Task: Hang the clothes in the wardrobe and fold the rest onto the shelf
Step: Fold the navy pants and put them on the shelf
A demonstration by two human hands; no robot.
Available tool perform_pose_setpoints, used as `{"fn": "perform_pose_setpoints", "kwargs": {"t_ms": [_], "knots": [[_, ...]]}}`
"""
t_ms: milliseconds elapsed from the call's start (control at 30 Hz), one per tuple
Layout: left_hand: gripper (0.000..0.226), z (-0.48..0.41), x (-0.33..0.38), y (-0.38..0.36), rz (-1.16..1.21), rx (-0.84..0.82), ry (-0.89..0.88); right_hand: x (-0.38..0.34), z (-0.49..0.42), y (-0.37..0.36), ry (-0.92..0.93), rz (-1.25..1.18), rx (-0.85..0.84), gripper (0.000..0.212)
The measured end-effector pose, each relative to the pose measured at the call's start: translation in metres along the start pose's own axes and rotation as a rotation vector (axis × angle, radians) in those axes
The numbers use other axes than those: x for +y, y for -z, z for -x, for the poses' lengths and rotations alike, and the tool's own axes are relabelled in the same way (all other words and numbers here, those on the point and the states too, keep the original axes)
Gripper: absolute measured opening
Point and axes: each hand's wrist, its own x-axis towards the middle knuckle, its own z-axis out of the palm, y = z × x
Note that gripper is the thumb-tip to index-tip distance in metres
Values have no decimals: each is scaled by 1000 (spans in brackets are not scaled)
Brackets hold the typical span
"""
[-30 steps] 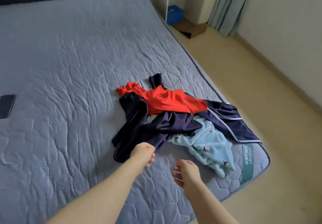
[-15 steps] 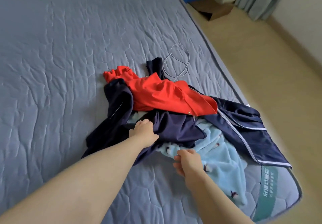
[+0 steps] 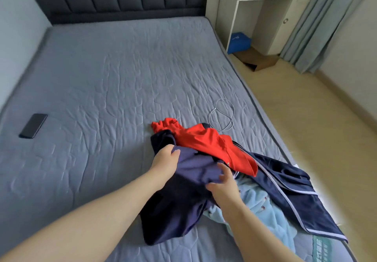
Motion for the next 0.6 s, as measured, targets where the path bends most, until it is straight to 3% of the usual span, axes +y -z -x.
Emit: {"fn": "perform_pose_setpoints", "kwargs": {"t_ms": [100, 200, 267, 367, 400, 500, 600], "knots": [[18, 17, 37, 41, 193, 6, -55, -40, 24, -8, 111, 212, -30, 87], [16, 40, 70, 96, 345, 8, -124, -91, 56, -27, 215, 284, -55, 91], [15, 59, 89, 135, 408, -16, -193, -122, 78, -42, 306, 383, -30, 79], [15, 86, 118, 202, 485, 10, -352, -169, 111, -63, 421, 435, 19, 20], [14, 95, 127, 225, 511, 33, -405, -184, 123, -69, 459, 379, 23, 13], [20, 123, 148, 295, 511, 123, -524, -237, 165, -84, 610, 176, 58, 26], [19, 152, 153, 357, 491, 225, -599, -293, 208, -96, 746, -35, 79, 19]]}}
